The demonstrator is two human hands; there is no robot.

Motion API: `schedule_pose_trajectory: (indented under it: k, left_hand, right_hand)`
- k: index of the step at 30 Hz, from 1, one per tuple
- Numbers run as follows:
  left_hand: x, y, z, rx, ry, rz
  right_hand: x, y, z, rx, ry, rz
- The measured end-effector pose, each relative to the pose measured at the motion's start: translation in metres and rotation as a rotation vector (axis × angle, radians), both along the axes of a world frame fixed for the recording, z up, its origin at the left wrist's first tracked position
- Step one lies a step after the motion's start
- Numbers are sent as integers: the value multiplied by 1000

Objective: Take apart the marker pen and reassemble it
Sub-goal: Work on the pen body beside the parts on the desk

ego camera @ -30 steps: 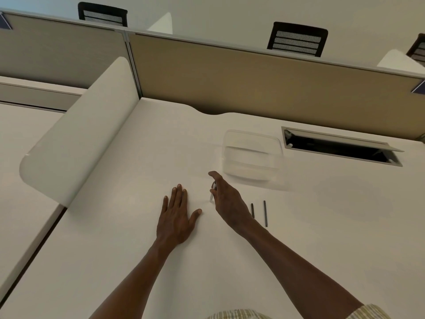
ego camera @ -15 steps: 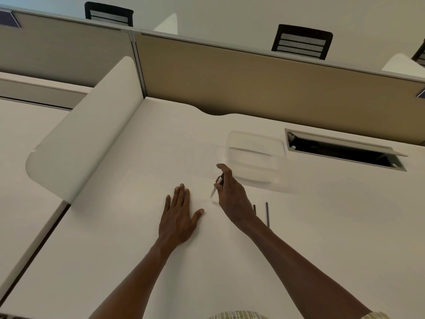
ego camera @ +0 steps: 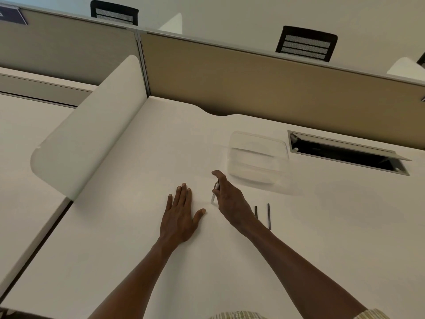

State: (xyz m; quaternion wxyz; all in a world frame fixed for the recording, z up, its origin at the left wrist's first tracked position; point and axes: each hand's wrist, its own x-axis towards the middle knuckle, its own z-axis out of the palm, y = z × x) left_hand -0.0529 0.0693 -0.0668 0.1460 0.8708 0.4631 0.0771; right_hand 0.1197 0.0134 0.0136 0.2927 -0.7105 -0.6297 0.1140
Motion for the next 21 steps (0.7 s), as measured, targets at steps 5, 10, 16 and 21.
schedule_pose_trajectory:
  k: [5, 10, 16, 21]
  left_hand:
    - [0, 0, 0, -1, 1, -1]
    - [0, 0, 0, 0, 1, -2]
    - [0, 1, -2, 1, 13, -2]
    - [0, 2, -3, -8, -5, -3]
  right_hand:
    - [0, -1, -2, 5, -18, -2]
    - [1, 1, -2, 24, -6, -24]
    - [5, 13, 12, 161, 47, -93]
    - [8, 11, 0, 91, 16, -67]
